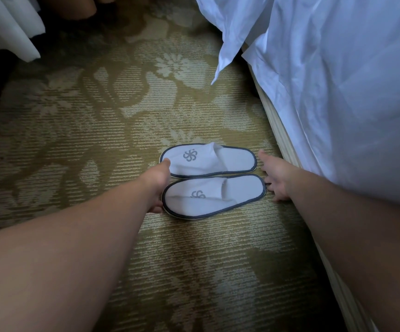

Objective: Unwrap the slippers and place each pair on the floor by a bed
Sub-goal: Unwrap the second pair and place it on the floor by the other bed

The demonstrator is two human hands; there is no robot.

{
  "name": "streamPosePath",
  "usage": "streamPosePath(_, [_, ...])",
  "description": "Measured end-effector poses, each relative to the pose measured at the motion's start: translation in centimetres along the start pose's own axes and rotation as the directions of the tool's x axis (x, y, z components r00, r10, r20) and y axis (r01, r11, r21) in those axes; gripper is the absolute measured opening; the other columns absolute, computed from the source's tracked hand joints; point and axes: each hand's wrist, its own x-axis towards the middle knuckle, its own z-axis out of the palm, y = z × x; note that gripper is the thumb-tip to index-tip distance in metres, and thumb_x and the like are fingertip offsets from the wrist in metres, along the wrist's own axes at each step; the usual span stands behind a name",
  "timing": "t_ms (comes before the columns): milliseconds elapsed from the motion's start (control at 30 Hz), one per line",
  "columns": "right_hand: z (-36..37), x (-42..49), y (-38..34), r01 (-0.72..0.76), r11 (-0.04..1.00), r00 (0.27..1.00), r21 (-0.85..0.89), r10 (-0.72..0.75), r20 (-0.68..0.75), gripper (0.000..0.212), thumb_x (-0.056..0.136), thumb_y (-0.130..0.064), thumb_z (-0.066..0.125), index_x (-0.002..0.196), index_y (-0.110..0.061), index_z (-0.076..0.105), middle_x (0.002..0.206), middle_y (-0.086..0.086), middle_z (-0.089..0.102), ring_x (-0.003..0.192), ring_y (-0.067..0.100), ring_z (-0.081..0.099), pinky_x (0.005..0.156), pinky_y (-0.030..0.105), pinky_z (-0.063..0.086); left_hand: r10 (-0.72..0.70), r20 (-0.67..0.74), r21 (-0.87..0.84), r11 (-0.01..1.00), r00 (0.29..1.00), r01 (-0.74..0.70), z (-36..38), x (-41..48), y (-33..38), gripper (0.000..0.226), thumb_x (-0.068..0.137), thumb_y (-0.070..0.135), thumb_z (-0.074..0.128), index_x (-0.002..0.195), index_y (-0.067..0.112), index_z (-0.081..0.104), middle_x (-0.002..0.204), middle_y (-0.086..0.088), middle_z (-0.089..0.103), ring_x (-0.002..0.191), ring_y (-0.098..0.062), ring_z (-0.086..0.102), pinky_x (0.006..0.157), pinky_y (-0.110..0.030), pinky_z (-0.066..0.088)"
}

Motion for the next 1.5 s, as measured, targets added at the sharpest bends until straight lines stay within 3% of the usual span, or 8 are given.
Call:
streamPosePath(233, [0.1,0.4,-0.1,-0.012,1.000,1.000,-0.009,0.012,-0.003,0.087,0.088,-0.075,0.038,0.153,-0.019,0.025,0.155,0.012,0.033,0.143,0.028,0.029,0.115,0.058,0.011,0.014,0.009,-0.006,1.000,1.000,-0.014,0.2,0.1,0.2,0.041,0.093,0.067,0.033,0.106,0.028,0.039,0.077,-0.004,0.052,0.065,-0.024,0.054,0.058,-0.031,0.040])
streamPosePath(567, [0.1,0.6,-0.2,-0.008,0.999,1.000,-0.050,0.009,0.010,0.090,0.085,-0.078,0.039,0.153,-0.021,0.025,0.154,0.014,0.034,0.142,0.031,0.031,0.114,0.060,0.013,-0.009,0.009,-0.037,0.999,1.000,0.010,-0.2,0.5,0.9,0.050,0.093,0.065,0.036,0.113,0.019,0.044,0.079,-0.008,0.052,0.058,-0.024,0.054,0.031,-0.022,0.043])
streamPosePath(767, [-0.1,0.7,-0.6,0.016,0.996,1.000,-0.093,-0.015,0.013,0.081,0.090,-0.074,0.035,0.151,-0.021,0.029,0.154,0.011,0.035,0.139,0.029,0.035,0.114,0.051,0.020,-0.091,-0.004,-0.027,0.996,0.996,0.091,-0.3,1.3,1.0,0.062,0.088,0.070,0.035,0.111,0.013,0.041,0.076,-0.014,0.046,0.062,-0.027,0.047,0.065,-0.038,0.042])
streamPosePath(1000, [0.1,0.8,-1.4,0.025,0.992,1.000,-0.121,-0.023,0.020,0.082,0.092,-0.071,0.032,0.154,-0.018,0.021,0.161,0.007,0.022,0.145,0.027,0.026,0.117,0.047,0.016,-0.115,0.011,-0.022,0.993,0.993,0.115,-0.1,1.5,1.2,0.081,0.089,0.071,0.030,0.143,0.010,0.035,0.080,-0.014,0.046,0.066,-0.027,0.047,0.080,-0.047,0.038])
streamPosePath(1133, [0.1,0.8,-1.4,0.011,0.992,1.000,-0.125,-0.008,0.026,0.084,0.091,-0.072,0.033,0.154,-0.018,0.021,0.161,0.007,0.022,0.145,0.027,0.027,0.116,0.045,0.018,-0.131,0.014,-0.049,0.990,0.991,0.132,0.1,1.1,1.1,0.081,0.091,0.070,0.028,0.149,0.013,0.026,0.133,-0.023,0.050,0.106,-0.038,0.054,0.105,-0.058,0.028])
streamPosePath(1233, [0.2,0.9,-1.4,0.006,0.992,1.000,-0.129,-0.003,0.018,0.085,0.091,-0.073,0.033,0.154,-0.018,0.021,0.160,0.009,0.024,0.144,0.028,0.027,0.116,0.046,0.018,-0.133,0.023,-0.031,0.991,0.991,0.133,0.3,1.2,1.3,0.082,0.092,0.070,0.027,0.150,0.012,0.025,0.123,-0.024,0.055,0.083,-0.034,0.054,0.108,-0.059,0.024])
streamPosePath(1333, [0.2,0.8,-1.5,0.000,0.992,1.000,-0.127,0.003,0.022,0.084,0.091,-0.073,0.033,0.153,-0.017,0.023,0.157,0.011,0.030,0.140,0.029,0.035,0.113,0.046,0.023,-0.151,0.045,-0.030,0.988,0.987,0.153,0.4,1.7,1.6,0.088,0.088,0.074,0.031,0.153,0.016,0.017,0.152,-0.021,0.031,0.129,-0.042,0.041,0.109,-0.057,0.025])
streamPosePath(1500, [0.1,0.7,-1.6,-0.013,0.992,0.999,-0.125,0.017,0.028,0.086,0.090,-0.074,0.033,0.154,-0.018,0.021,0.157,0.014,0.029,0.141,0.030,0.033,0.115,0.047,0.019,-0.156,0.053,-0.035,0.987,0.986,0.158,0.6,2.0,2.1,0.091,0.085,0.077,0.031,0.153,0.018,0.017,0.156,-0.017,0.024,0.139,-0.038,0.029,0.110,-0.056,0.022])
